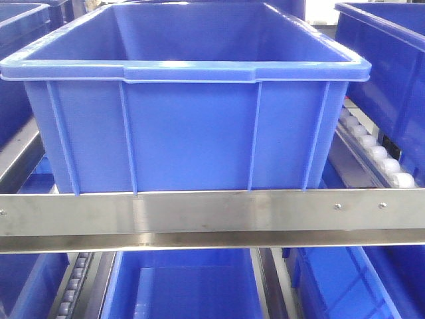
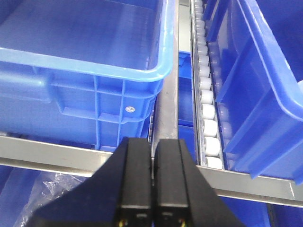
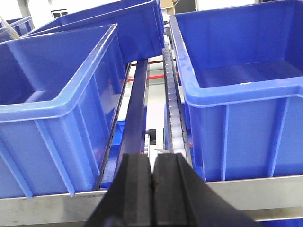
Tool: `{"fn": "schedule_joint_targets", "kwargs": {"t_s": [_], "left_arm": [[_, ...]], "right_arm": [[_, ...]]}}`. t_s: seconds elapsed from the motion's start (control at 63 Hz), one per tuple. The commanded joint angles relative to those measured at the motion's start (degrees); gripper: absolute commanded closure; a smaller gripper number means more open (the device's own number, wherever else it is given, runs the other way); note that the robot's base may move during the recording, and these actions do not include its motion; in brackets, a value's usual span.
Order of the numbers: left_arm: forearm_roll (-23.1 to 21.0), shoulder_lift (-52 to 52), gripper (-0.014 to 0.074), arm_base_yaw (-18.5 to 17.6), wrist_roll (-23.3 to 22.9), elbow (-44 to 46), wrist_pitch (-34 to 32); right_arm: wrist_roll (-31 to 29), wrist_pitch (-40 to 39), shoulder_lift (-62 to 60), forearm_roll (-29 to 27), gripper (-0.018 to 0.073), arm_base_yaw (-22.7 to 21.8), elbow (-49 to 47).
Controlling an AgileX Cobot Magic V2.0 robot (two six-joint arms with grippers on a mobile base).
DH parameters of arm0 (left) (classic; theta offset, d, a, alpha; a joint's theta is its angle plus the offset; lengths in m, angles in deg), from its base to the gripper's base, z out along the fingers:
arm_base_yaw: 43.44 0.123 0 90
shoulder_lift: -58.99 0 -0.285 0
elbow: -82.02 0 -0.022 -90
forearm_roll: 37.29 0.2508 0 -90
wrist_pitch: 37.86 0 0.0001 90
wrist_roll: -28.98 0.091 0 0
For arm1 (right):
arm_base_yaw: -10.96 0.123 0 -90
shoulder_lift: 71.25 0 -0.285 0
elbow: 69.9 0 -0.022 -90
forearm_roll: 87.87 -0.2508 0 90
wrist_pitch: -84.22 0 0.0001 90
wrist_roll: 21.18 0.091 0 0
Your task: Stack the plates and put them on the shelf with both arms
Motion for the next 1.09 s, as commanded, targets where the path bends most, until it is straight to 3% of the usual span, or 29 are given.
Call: {"fn": "schedule_joint_targets", "kwargs": {"t_s": [0.0,0.777,0.857,0.936,1.079], "left_arm": [[0.0,-0.1,0.0506,-0.3,-0.4,1.5,-4.5],[0.0,-0.1,0.0506,-0.3,-0.4,1.5,-4.5],[5.1,-0.1,0.0506,-0.3,0.9,1.5,-4.5],[0.7,0.6,0.0506,-0.3,0.5,1.5,-4.0],[4.4,5.9,0.0506,-0.2,1.1,0.7,-1.8]], "right_arm": [[-0.7,-4.5,-1.4,0.4,0.0511,-0.5,-0.9],[-0.7,-4.4,-1.4,0.4,0.0511,-0.5,-0.9],[-0.7,-4.4,-1.4,0.4,0.0511,-0.5,-0.9],[-0.7,-4.4,-1.4,0.4,0.0511,-0.5,-0.9],[-0.7,-4.4,-1.4,0.4,0.0511,-0.5,-0.9]]}}
